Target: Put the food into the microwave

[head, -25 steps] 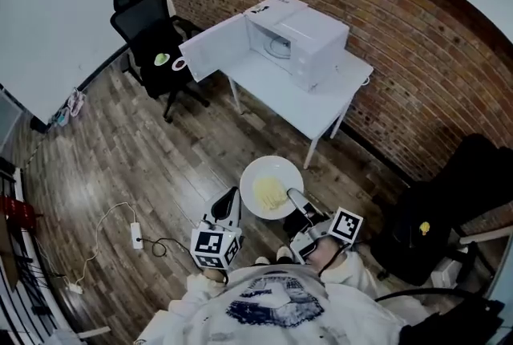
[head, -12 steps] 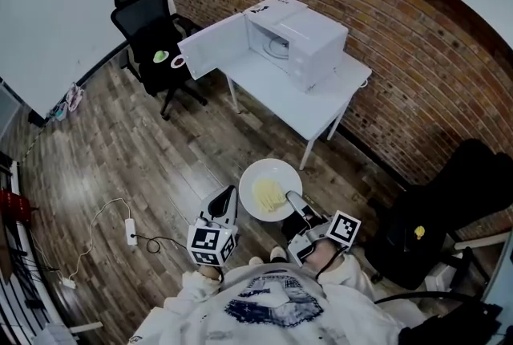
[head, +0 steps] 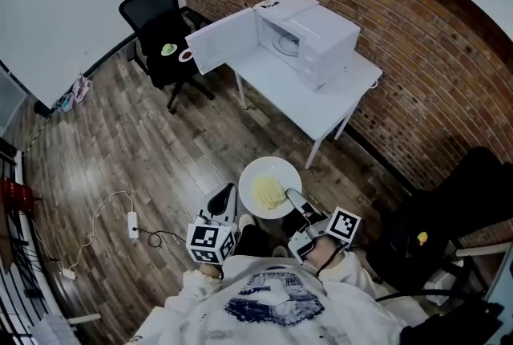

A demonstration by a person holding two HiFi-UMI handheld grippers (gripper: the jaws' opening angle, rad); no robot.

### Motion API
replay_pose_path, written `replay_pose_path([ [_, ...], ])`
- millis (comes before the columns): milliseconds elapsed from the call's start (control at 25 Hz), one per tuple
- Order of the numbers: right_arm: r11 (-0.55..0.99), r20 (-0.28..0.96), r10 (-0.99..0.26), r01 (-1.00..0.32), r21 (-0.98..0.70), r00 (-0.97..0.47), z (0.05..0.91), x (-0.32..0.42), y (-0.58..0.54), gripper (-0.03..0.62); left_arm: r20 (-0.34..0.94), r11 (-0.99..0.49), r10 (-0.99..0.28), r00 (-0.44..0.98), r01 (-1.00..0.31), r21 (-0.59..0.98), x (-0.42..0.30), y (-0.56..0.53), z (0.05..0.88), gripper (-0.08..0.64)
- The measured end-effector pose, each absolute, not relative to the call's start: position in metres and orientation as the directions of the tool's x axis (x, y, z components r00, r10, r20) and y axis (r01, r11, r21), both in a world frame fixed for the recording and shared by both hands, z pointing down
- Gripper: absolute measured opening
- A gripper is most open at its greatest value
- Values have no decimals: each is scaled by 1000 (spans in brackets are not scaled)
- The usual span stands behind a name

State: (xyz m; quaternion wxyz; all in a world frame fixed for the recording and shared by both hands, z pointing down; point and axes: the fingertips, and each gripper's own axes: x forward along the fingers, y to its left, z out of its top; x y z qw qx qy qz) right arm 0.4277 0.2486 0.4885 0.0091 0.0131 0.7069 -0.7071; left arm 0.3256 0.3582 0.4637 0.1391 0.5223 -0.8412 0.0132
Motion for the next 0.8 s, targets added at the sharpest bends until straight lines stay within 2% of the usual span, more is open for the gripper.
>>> replay_pose_path([
  [360, 7, -15, -16, 14, -1000, -1000, 496, 369, 221, 35, 244, 428, -889, -388, -893, 140, 262, 326, 474, 8],
  [800, -4, 15, -84, -14, -1000, -996, 500, 240, 189, 35, 255, 360, -914, -315, -920, 155, 123, 281, 481, 8],
])
